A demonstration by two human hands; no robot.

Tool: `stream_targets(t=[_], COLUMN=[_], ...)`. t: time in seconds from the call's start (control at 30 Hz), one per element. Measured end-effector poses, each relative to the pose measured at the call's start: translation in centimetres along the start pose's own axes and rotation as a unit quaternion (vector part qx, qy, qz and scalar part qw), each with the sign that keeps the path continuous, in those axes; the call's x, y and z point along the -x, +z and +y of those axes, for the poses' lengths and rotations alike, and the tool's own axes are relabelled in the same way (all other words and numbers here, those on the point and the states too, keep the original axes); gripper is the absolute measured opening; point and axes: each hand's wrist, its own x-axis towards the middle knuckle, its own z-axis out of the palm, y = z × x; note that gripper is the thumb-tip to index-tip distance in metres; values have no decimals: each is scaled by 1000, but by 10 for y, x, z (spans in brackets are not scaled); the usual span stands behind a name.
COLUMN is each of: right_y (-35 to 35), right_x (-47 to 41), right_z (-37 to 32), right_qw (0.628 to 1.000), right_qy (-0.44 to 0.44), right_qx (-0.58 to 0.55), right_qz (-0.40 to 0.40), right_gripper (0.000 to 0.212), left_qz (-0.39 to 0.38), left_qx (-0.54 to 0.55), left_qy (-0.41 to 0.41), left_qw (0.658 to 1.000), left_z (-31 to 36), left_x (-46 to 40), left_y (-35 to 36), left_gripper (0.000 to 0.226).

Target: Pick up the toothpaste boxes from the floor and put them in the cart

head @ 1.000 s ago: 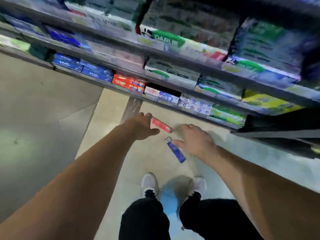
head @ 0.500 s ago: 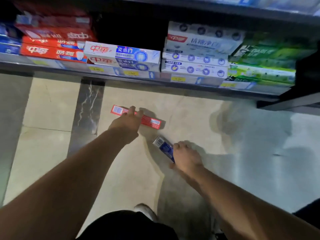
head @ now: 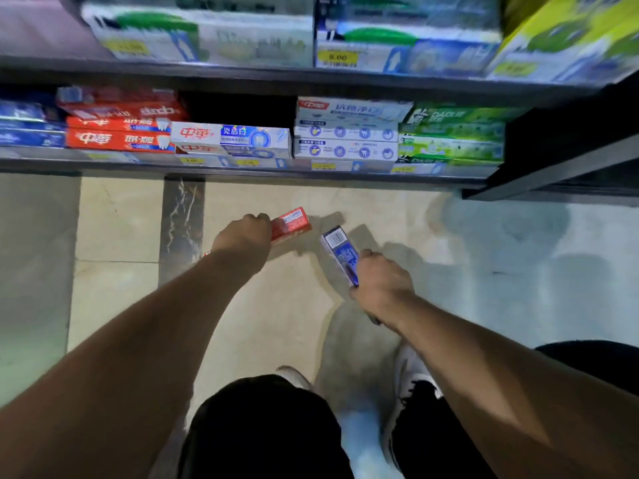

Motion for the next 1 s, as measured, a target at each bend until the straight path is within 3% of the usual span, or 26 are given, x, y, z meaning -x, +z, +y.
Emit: stream_targets(t=[0.33,0.5,0.73,1.0], right_y=[-261,-363,-447,-506], right_x=[278,389,497,559], right_z=[-8,-1,-3,42], right_qw=[988,980,963,933], right_qy=[60,91,87,103], right_qx=[-118,-118,-107,-149], right_qz=[75,133,232,311], right_gripper=[46,45,36,42], left_qz=[11,31,114,172], left_qx=[-9,-32,-12,-3], left_qy=[74,133,182,240], left_qw=[997,990,977,955], left_z=[28,54,76,126], left_x=[244,335,427,486], left_y=[-286,-408,-506,-587], left_gripper=[24,42,34,34])
